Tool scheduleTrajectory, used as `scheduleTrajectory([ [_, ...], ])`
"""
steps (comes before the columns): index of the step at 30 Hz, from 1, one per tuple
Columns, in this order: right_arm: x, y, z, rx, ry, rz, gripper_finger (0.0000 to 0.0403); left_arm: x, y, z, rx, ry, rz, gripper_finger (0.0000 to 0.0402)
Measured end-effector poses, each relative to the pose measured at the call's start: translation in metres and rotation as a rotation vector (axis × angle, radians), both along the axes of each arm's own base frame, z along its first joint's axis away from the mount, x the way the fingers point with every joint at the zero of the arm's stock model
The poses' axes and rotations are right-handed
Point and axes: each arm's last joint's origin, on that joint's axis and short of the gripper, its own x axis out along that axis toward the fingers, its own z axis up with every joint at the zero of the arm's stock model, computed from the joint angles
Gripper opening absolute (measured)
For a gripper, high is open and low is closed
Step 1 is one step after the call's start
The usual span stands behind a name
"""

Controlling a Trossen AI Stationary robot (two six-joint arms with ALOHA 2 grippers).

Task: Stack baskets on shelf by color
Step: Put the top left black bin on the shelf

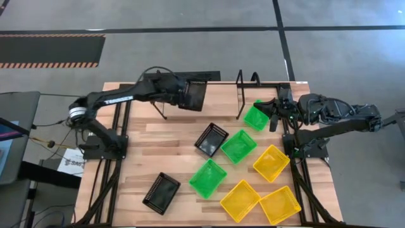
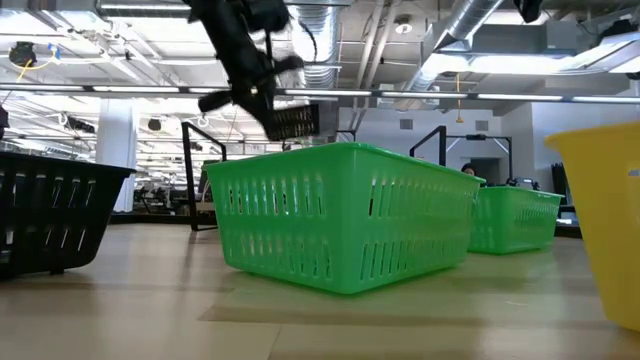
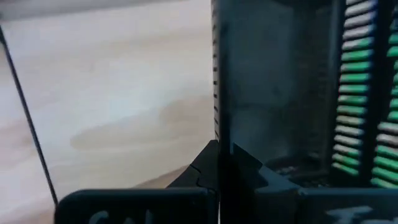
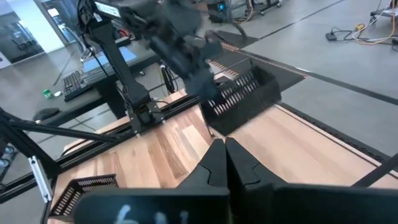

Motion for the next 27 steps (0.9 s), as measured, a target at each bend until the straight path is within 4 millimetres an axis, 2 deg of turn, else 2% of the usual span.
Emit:
scheduleTrajectory([
  [4,0.0,0.0,0.0,0.0,0.002,-0.001,0.0001,0.01,0.008,-0.025,-0.069,0.067,-0.01,0.0],
  [8,0.0,0.0,-0.001,0.0,0.006,-0.001,0.0,0.015,0.012,-0.037,-0.106,0.089,-0.008,0.0],
  [15,0.0,0.0,-0.002,-0.001,0.018,0.0,0.0,0.009,0.021,-0.037,-0.137,0.078,0.069,0.0],
  [27,-0.001,0.0,-0.005,-0.004,0.051,0.0,0.0,0.008,0.02,-0.037,-0.176,0.058,0.154,0.0],
])
